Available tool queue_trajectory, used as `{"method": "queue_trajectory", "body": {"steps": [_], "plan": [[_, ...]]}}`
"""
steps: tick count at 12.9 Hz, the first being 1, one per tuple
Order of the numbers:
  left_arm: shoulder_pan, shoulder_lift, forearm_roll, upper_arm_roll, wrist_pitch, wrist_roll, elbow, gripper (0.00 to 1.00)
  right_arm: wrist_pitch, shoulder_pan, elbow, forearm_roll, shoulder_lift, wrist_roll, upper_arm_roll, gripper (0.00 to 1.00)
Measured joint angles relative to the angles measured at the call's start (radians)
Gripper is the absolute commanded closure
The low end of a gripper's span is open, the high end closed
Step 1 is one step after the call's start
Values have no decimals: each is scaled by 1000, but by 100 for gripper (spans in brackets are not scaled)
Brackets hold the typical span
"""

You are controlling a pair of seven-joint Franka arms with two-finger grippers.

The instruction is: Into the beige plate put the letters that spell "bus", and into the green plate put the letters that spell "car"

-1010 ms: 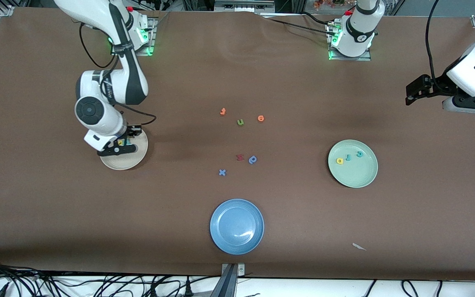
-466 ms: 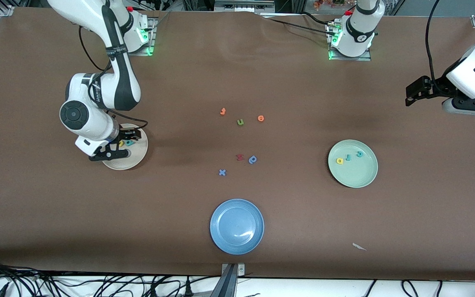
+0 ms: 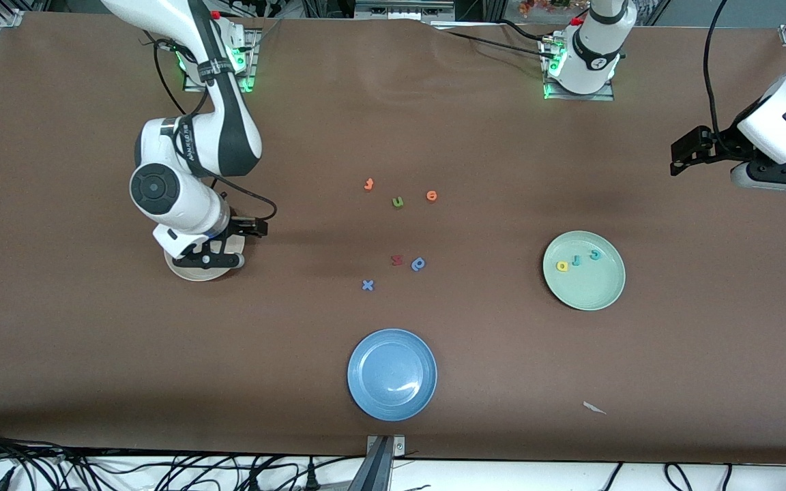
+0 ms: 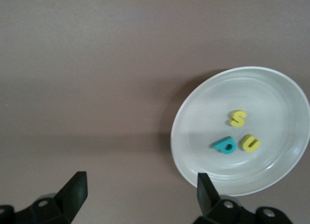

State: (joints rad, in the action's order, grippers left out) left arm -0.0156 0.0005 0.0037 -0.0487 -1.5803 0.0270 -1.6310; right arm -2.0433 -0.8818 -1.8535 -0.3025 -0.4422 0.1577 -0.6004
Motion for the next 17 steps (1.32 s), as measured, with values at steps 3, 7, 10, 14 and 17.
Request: {"method": "queue_trajectory", "body": {"steps": [3, 7, 10, 14, 17], "plan": [[0, 1, 0, 0, 1, 0, 1, 0, 70, 257, 48, 157, 43, 92, 296, 0], [0, 2, 0, 0, 2, 0, 2, 0, 198, 592, 65, 252, 219, 67, 522, 0], [0, 3, 0, 0, 4, 19, 3, 0, 285, 695, 67, 262, 360, 49, 594, 0], [0, 3, 0, 0, 5, 26, 4, 0, 426, 709, 142, 296, 441, 29, 605, 0], [0, 3, 0, 0, 5, 31, 4, 0, 449, 741, 178, 298, 443, 17, 608, 0]]}}
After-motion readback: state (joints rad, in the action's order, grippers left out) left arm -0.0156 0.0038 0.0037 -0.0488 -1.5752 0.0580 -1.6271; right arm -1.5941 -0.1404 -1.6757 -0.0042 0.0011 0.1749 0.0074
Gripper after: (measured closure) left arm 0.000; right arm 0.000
